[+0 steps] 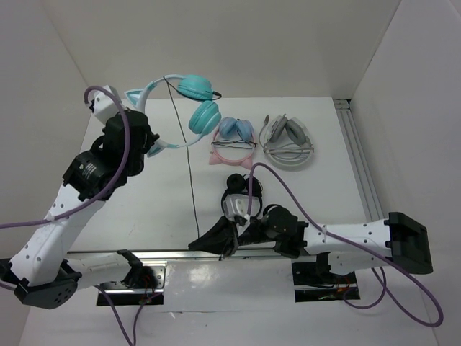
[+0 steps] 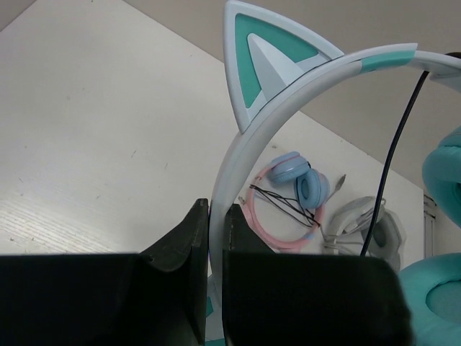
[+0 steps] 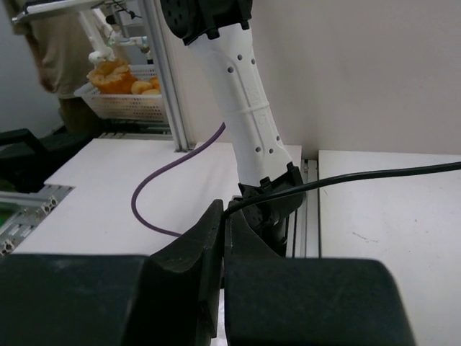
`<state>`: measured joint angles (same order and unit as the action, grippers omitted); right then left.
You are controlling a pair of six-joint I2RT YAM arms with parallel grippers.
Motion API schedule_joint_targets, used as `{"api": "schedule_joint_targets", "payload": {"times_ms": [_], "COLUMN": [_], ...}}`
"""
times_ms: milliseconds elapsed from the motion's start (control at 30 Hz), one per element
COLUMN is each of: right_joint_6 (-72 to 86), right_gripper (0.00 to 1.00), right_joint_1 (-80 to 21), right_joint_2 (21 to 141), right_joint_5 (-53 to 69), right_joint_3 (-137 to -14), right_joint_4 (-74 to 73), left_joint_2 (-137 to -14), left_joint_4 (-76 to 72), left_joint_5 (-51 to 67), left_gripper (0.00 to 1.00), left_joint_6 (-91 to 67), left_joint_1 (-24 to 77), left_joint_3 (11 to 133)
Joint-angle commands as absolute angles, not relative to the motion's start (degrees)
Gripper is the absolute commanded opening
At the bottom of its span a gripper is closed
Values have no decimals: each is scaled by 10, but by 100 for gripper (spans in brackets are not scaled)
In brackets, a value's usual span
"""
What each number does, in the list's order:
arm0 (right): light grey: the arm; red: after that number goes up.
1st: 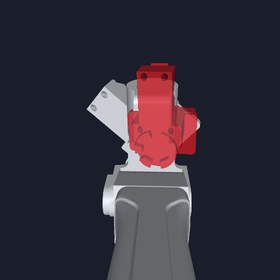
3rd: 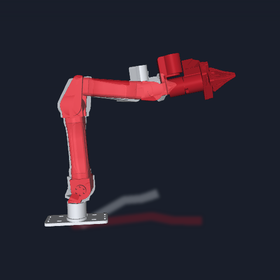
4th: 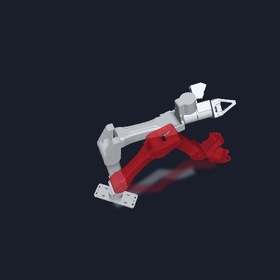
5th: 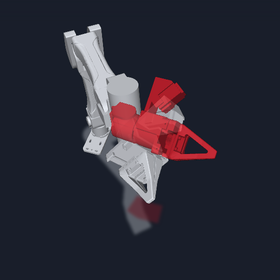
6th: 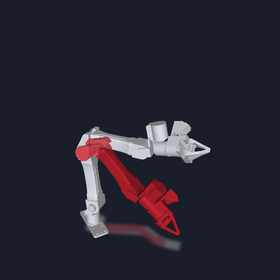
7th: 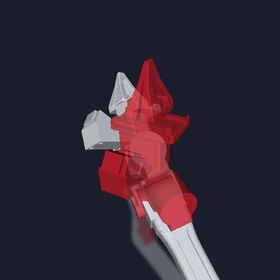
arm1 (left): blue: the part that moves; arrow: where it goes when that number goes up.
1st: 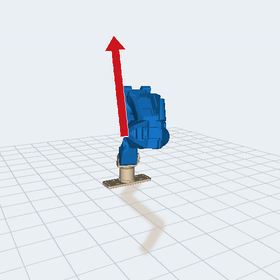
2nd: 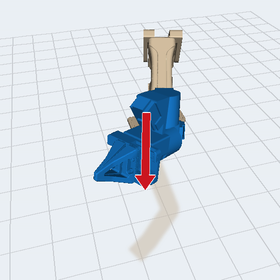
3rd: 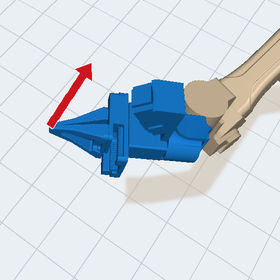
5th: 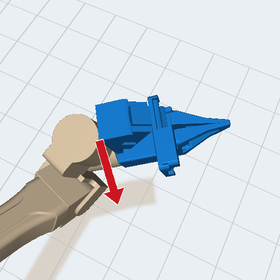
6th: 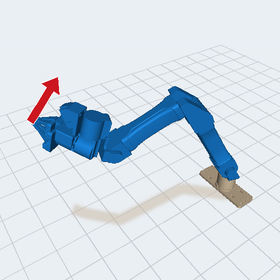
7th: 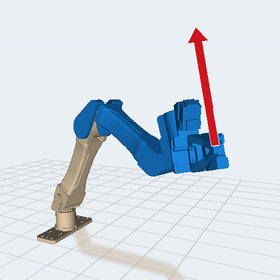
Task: Wrap the headphones
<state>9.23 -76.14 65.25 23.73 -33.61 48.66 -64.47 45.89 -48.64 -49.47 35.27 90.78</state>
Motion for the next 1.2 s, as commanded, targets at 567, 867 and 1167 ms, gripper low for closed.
{"api": "schedule_joint_targets", "payload": {"times_ms": [567, 867, 1167], "right_joint_6": [-141, -191, -214], "right_gripper": [0, 0, 0], "right_joint_1": [-828, -828, -828], "right_joint_2": [654, 642, 653], "right_joint_5": [-109, -225, -380], "right_joint_3": [-747, -803, -853], "right_joint_4": [-206, -284, -354], "left_joint_2": [-686, -676, -660], "left_joint_4": [512, 601, 708], "left_joint_5": [-556, -508, -492], "left_gripper": [0, 0, 0], "left_joint_6": [-337, -254, -287], "left_joint_1": [395, 533, 608], "left_joint_3": [860, 831, 814]}}
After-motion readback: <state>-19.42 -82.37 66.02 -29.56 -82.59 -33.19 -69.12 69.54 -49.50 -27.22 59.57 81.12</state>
